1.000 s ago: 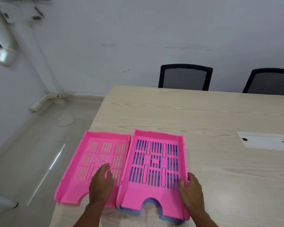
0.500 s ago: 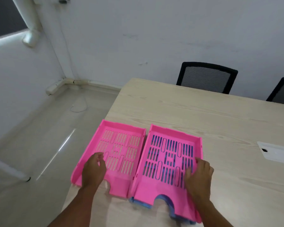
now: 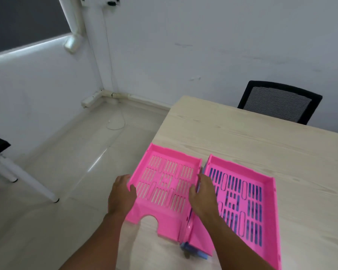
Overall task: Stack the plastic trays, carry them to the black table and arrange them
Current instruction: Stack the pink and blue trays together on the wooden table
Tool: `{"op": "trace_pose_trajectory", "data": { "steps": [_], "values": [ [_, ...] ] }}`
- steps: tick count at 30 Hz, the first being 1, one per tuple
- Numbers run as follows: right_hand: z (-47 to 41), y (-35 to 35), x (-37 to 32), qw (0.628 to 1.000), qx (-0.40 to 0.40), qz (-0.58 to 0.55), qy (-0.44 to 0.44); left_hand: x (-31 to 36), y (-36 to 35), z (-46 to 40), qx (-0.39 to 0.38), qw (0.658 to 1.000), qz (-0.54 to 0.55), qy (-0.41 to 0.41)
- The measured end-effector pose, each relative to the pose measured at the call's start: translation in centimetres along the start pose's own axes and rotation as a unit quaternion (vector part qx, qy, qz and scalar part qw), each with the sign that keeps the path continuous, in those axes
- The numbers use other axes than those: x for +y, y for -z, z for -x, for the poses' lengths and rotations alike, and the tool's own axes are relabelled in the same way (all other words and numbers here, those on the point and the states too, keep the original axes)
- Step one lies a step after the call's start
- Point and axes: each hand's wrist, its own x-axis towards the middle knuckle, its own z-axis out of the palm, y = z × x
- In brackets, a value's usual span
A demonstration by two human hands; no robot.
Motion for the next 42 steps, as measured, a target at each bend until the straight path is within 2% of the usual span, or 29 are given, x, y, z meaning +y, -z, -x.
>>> {"op": "trace_pose_trajectory", "data": {
  "steps": [4, 7, 11, 18, 25, 32, 42],
  "values": [
    [0.5, -2.6, -1.6, 0.997, -0.064, -0.003, -0.043, -2.2, -1.0, -0.6, -0.093, 0.994, -0.001, 0.064],
    [0.7, -3.9, -1.9, 0.994, -0.086, 0.011, -0.067, -3.2, -1.4, -0.6, -0.102, 0.989, -0.015, 0.103],
    [0.5, -4.7, -2.0, 0.991, -0.095, 0.028, -0.092, -4.1, -0.7, -0.8, -0.111, 0.985, -0.079, 0.105],
    [0.9, -5.8, -2.2, 0.990, -0.080, 0.021, -0.118, -5.2, 1.1, -0.8, -0.081, 0.986, -0.119, 0.080],
    [0.9, -7.1, -1.6, 0.990, -0.068, 0.022, -0.124, -7.2, 4.0, -0.2, -0.023, 0.995, -0.040, 0.089],
    [1.3, -6.0, -2.5, 0.991, -0.068, -0.034, -0.106, -5.6, 4.8, 0.6, -0.010, 0.999, 0.011, 0.049],
    [0.5, 3.0, 0.5, 0.996, 0.055, -0.032, -0.064, 1.9, 2.0, 1.5, -0.020, 0.997, 0.047, -0.061]
  ]
}}
